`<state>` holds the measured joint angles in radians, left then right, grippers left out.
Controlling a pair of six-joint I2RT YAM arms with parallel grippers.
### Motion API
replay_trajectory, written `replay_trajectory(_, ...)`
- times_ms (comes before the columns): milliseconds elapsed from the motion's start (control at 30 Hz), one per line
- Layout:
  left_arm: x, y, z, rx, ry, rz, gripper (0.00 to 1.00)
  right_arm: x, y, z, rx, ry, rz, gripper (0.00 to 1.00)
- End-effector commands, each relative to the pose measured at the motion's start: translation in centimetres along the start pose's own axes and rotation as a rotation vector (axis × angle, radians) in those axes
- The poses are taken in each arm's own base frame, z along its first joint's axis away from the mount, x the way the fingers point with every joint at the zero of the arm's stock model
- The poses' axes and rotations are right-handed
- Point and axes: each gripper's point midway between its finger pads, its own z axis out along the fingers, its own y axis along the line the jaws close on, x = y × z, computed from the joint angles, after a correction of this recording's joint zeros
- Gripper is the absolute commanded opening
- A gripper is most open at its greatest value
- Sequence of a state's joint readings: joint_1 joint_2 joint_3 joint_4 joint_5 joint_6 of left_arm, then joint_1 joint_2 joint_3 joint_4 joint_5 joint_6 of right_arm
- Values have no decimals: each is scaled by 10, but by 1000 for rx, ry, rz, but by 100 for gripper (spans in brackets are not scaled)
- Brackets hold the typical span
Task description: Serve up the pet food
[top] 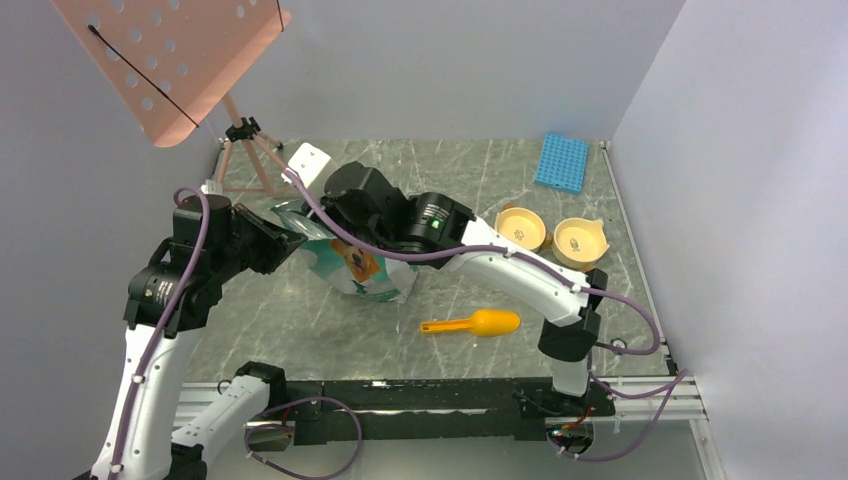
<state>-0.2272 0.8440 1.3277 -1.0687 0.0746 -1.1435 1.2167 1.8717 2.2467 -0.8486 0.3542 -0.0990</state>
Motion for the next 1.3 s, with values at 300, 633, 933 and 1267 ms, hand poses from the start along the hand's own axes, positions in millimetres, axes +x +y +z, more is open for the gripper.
replay_trajectory(300,7,-22,10,68,80,-46,44,-35,-5,4,-33,-117,35,0)
replay_trajectory(633,19,-24,39,94,163,-158,45,-45,-1,-8,-76,-146,62,0)
replay_trajectory(933,-24,-19,11,-61,-27,5,0,-63,-30,-20,72,-207,159,0)
replay_trajectory(1267,-102,-45,-93,-151,-372,303,0,-129,-17,-32,-53,-425,403,0)
